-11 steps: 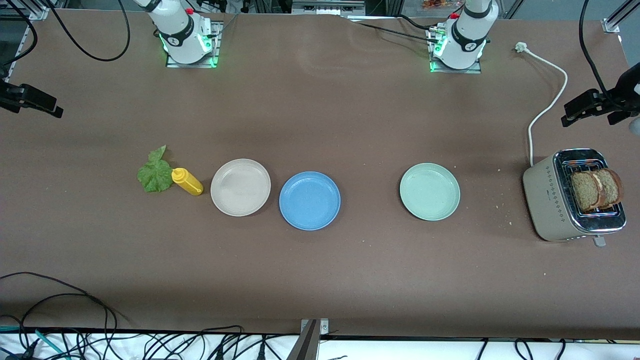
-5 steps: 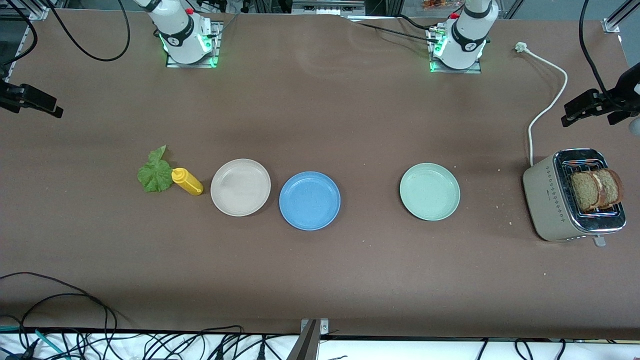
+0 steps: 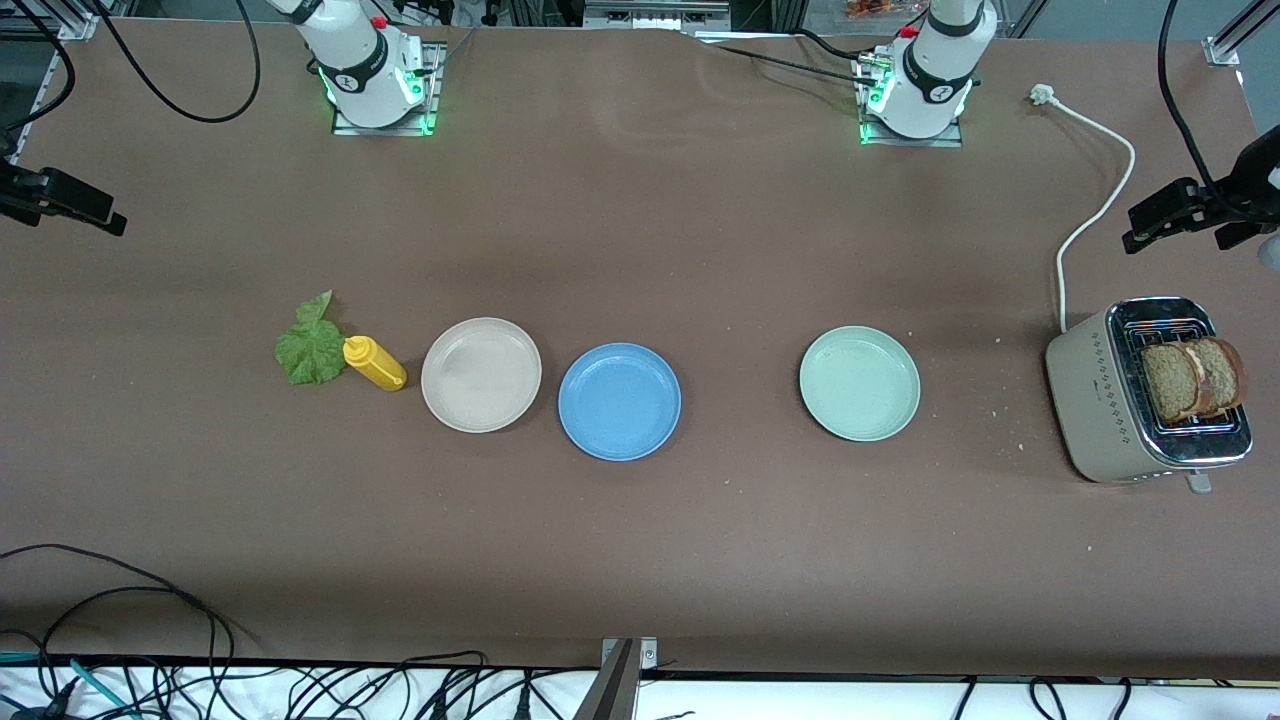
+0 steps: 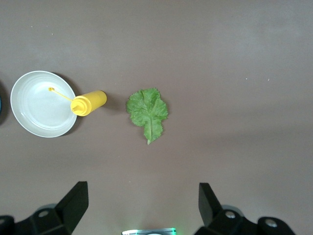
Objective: Make sandwich in blue plate with both arms
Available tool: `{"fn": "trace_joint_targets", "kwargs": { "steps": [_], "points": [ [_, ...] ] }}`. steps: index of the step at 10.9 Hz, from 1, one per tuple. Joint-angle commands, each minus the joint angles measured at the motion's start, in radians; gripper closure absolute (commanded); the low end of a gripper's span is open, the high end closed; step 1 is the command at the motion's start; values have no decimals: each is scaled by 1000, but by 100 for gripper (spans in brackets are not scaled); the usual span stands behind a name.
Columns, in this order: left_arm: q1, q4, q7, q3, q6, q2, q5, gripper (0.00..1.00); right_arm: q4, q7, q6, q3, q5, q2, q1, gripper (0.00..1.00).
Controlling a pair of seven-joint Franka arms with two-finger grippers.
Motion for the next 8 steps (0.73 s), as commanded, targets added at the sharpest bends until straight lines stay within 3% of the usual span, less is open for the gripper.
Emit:
{"fn": "trace_joint_targets", "kwargs": {
  "steps": [1,8],
  "points": [
    [3,17,10,-3,-19,4,25,0,15,-1,-14,1,18,-6,-2,0],
    [3,17,12,-3,-19,4,25,0,15,-2,-14,1,27,-4,-2,0]
  ]
}}
